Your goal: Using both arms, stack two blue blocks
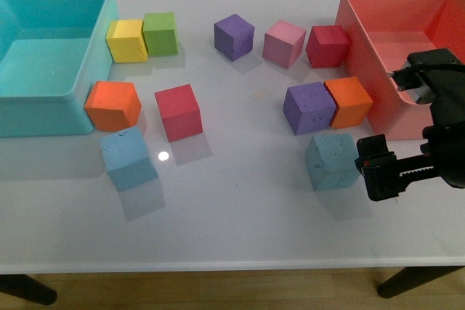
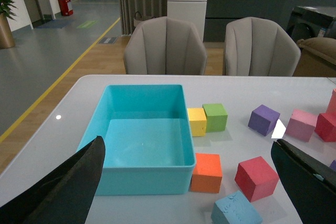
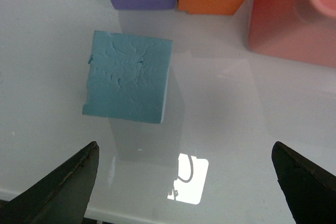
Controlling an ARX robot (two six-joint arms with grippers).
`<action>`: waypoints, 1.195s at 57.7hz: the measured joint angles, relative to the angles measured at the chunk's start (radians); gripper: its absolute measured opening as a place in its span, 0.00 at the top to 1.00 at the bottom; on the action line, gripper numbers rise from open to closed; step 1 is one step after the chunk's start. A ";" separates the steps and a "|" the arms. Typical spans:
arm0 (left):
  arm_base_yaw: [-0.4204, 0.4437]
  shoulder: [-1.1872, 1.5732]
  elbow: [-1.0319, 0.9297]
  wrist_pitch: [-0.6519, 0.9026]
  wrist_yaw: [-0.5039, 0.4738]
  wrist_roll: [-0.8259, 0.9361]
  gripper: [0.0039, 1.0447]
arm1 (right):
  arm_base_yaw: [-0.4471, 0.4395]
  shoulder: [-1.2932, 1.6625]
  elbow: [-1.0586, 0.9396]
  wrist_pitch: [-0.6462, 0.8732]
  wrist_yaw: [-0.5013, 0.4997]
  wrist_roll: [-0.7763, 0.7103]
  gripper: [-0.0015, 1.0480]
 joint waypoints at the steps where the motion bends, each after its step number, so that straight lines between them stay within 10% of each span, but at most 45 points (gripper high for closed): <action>1: 0.000 0.000 0.000 0.000 0.000 0.000 0.08 | 0.002 0.016 0.010 0.002 0.000 0.012 0.09; 50: 0.000 0.000 0.000 0.000 0.000 0.000 0.08 | 0.121 0.312 0.285 -0.080 0.007 0.167 0.09; 69: 0.000 0.000 0.000 0.000 0.000 0.000 0.08 | 0.109 0.192 0.223 -0.127 -0.048 0.144 0.57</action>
